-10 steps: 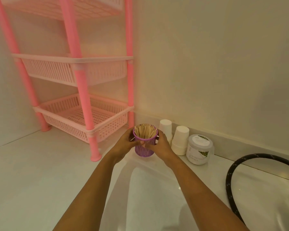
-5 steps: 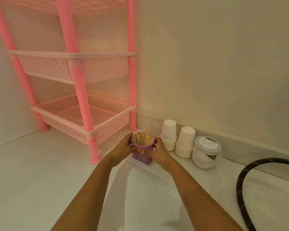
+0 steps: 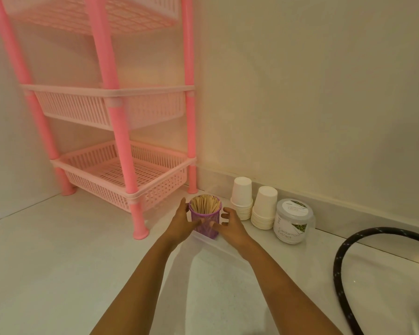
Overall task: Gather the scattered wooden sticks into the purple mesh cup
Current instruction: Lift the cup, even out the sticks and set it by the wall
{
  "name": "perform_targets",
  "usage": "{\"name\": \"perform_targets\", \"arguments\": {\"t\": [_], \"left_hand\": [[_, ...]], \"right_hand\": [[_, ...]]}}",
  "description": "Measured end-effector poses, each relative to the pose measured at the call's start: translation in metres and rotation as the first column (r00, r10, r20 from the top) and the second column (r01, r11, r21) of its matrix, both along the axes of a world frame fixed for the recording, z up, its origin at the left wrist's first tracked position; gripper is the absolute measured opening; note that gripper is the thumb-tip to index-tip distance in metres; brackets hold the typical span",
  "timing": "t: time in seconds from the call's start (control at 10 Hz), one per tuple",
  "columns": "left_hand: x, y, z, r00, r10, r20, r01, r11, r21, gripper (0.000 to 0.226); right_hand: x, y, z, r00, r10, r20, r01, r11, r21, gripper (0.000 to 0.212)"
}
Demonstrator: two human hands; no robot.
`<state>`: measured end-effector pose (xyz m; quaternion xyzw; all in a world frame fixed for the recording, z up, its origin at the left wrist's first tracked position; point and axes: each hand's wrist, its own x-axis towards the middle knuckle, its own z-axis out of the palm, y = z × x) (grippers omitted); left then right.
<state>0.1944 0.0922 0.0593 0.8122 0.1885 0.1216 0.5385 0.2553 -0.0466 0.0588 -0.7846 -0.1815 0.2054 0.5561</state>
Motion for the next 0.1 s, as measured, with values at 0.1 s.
{"name": "perform_targets", "arguments": {"t": [0.1], "left_hand": [[-0.0095,-0.0116,0.0014,0.999,0.031,-0.017,-0.031,0.999,0.044,0.090]], "right_hand": [[-0.0128,-0.0140,0.0023,0.999,-0.003,0.033,0.005,0.998,-0.063,0.066]]}}
